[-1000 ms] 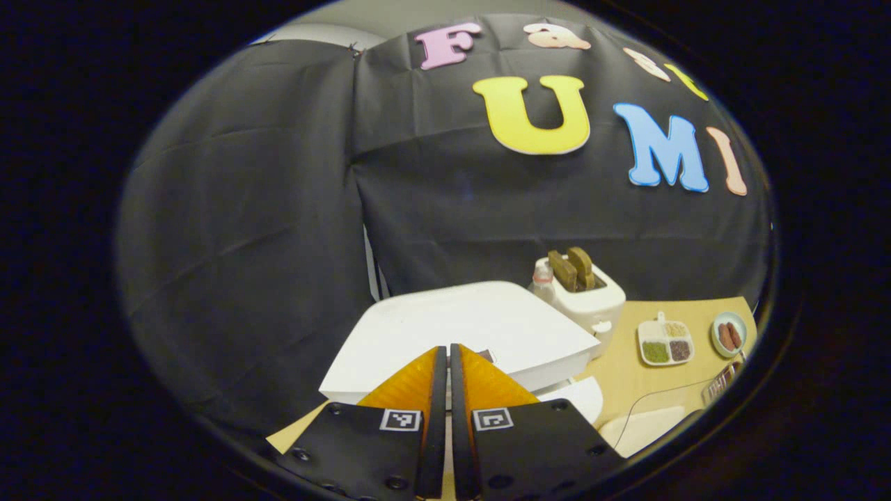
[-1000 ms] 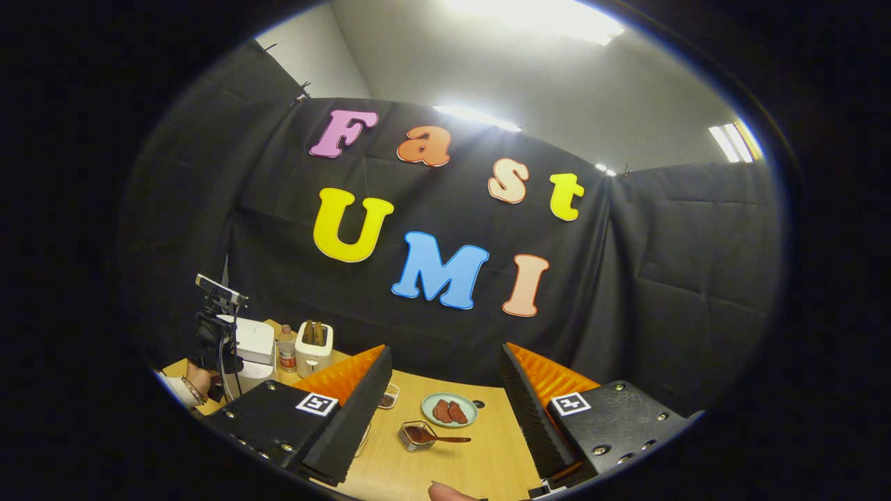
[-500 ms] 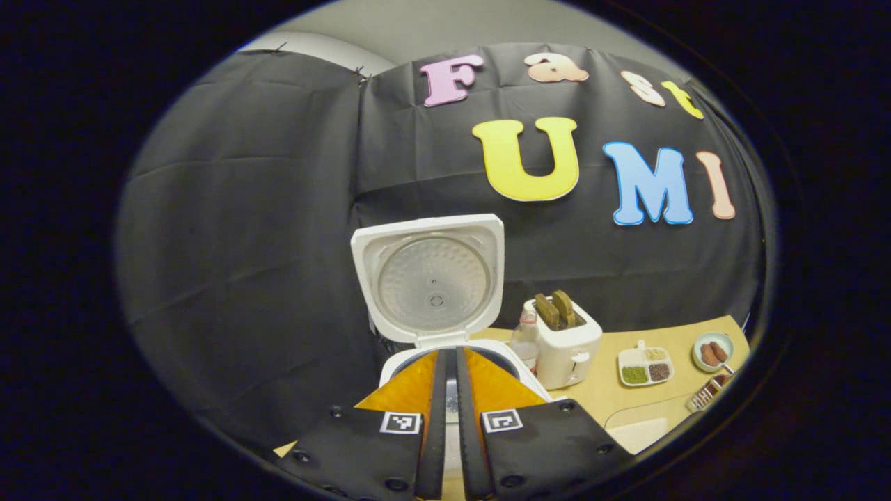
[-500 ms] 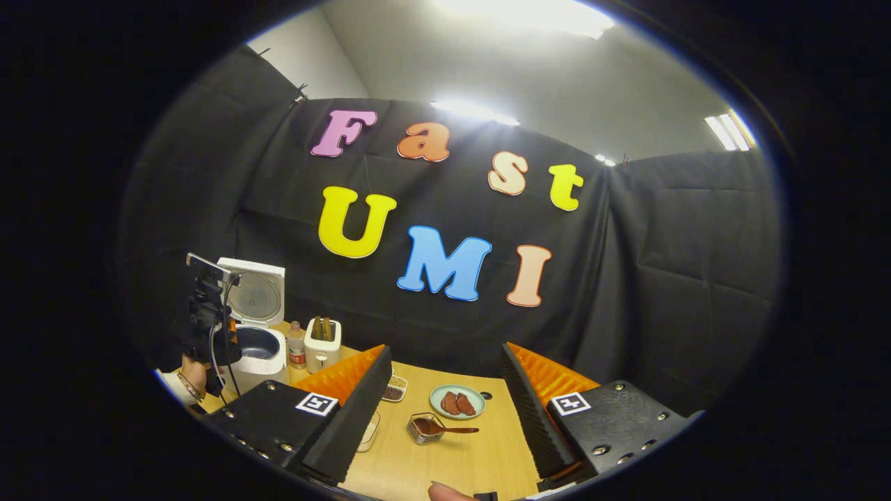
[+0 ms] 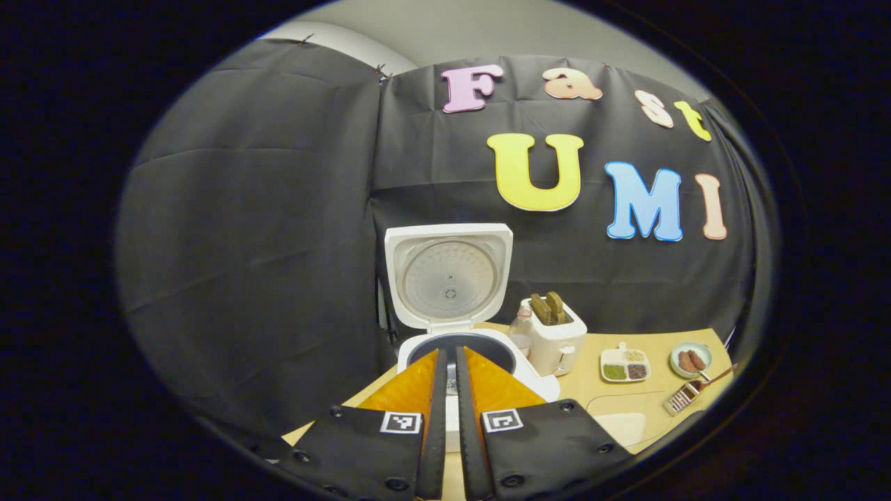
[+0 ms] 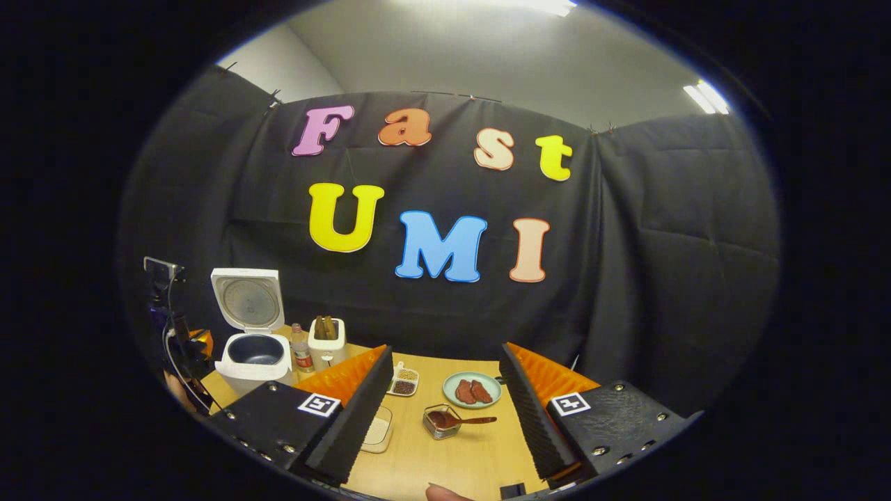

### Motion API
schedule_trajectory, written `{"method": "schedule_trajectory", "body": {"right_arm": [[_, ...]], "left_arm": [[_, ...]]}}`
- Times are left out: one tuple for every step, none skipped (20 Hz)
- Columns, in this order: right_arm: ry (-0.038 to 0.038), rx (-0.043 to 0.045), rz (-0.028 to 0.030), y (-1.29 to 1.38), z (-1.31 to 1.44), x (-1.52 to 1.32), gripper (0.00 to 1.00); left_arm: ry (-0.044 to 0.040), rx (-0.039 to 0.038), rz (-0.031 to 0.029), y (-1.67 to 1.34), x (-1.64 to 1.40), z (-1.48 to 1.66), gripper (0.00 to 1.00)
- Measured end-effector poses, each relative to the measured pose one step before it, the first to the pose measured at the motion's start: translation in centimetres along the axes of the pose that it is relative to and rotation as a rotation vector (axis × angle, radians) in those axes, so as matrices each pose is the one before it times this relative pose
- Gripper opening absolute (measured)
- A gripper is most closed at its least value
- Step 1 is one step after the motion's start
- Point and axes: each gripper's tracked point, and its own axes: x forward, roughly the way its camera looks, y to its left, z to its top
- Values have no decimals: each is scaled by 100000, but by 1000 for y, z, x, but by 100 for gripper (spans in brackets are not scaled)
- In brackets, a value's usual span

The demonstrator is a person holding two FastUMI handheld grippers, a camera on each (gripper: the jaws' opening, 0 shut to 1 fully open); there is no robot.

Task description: Close the left gripper, press the button to open the rice cooker; take a wooden spoon from the chopstick holder with the right hand, scoop a spoonful of rice and pour it into the rice cooker, then put the wooden spoon back into the chopstick holder.

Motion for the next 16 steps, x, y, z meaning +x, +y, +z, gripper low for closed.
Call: {"method": "schedule_trajectory", "body": {"right_arm": [[897, 2985, -747, -927, -447, 727, 95], [833, 2413, 9, -629, -511, 720, 94], [1055, 1754, -104, -602, -521, 756, 94], [981, 811, 7, -730, -892, 625, 94], [927, 390, -149, -831, -739, 757, 94], [629, 204, 45, -754, -850, 804, 94], [505, 590, 564, -617, -833, 789, 94], [139, 683, 502, -641, -987, 768, 94], [825, 266, 420, -582, -1154, 917, 94], [2340, -122, 1568, -345, -1639, 893, 94], [3483, -273, 1813, -383, -1884, 1096, 94], [2993, -647, 1613, -661, -1794, 957, 94], [1688, -1127, 1666, -786, -1390, 901, 94], [-346, -1073, 2240, -666, -892, 898, 94], [-295, -817, 1938, -750, -1048, 1036, 94], [852, 176, 1694, -839, -1168, 1103, 94]], "left_arm": [[-896, -2560, -978, -195, -974, 677, 18], [-1004, -1616, -144, 86, -979, 736, 18], [-1162, -518, 564, 142, -867, 752, 18], [-1162, -285, 705, 56, -829, 617, 12], [-1217, -473, 473, -103, -855, 759, 23], [-1534, -877, 452, -181, -501, 883, 18], [-2446, -2404, -1879, -744, -1088, 1105, 15], [-3120, -2910, -1179, -821, -1145, 1305, 22], [-4422, -2543, -2126, -846, -1028, 1602, 26], [-4036, -1267, -1906, -1154, -970, 1492, 36], [-3181, 466, -23, -818, -644, 1088, 47], [-2573, 1474, -530, -849, -1193, 788, 57], [-1716, 1877, -1225, -1286, -912, 681, 67], [-860, 1709, -2770, -1873, -687, 338, 71], [310, 1567, -2676, -1783, -595, 79, 78], [1416, 1467, -895, -1211, -736, -26, 81]]}}
